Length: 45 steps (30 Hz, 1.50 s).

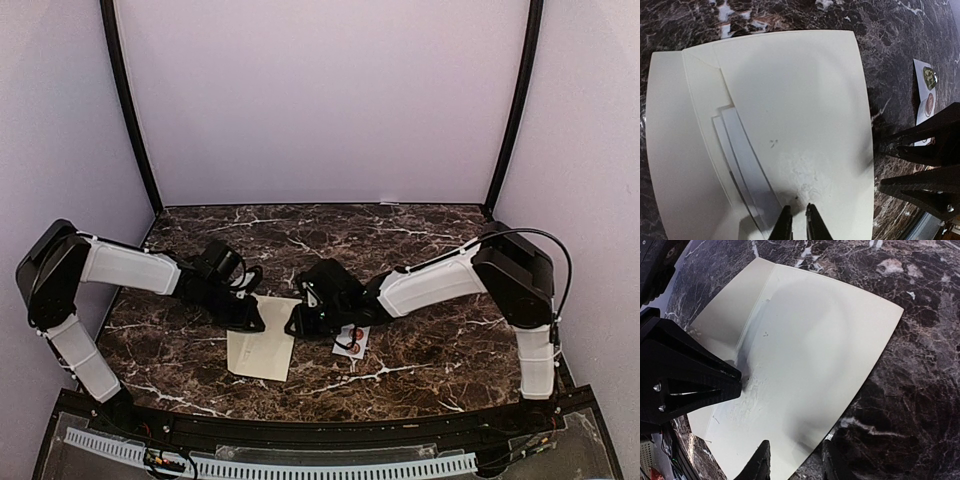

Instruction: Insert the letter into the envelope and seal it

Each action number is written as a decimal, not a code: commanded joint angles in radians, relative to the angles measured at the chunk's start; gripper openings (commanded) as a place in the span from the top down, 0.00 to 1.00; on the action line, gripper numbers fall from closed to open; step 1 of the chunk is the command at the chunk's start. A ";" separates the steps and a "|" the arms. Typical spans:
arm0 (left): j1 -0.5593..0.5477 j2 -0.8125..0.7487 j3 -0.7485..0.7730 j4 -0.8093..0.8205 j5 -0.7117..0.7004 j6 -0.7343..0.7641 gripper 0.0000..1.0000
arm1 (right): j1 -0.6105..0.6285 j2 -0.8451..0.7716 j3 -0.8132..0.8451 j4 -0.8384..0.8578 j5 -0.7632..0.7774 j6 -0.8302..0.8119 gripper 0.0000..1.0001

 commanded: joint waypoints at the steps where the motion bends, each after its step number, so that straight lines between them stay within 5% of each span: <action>1: -0.013 -0.133 0.034 -0.038 0.008 0.000 0.86 | -0.002 -0.123 0.000 -0.066 0.045 -0.044 0.66; 7: 0.005 -0.285 0.127 -0.130 -0.028 0.028 0.61 | -0.008 -0.308 -0.049 -0.188 0.166 -0.079 0.58; 11: 0.082 -0.343 0.133 -0.173 -0.023 0.054 0.55 | -0.028 -0.399 -0.097 -0.274 0.233 -0.082 0.55; 22: 0.299 -0.363 -0.026 -0.170 -0.052 0.079 0.53 | -0.172 -0.533 -0.317 -0.318 0.268 -0.041 0.53; 28: 0.307 -0.309 -0.071 -0.191 -0.161 0.086 0.48 | -0.209 -0.513 -0.354 -0.286 0.248 -0.038 0.53; 45: 0.272 -0.186 -0.092 -0.151 0.060 0.119 0.63 | -0.219 -0.369 -0.305 -0.221 0.172 -0.046 0.64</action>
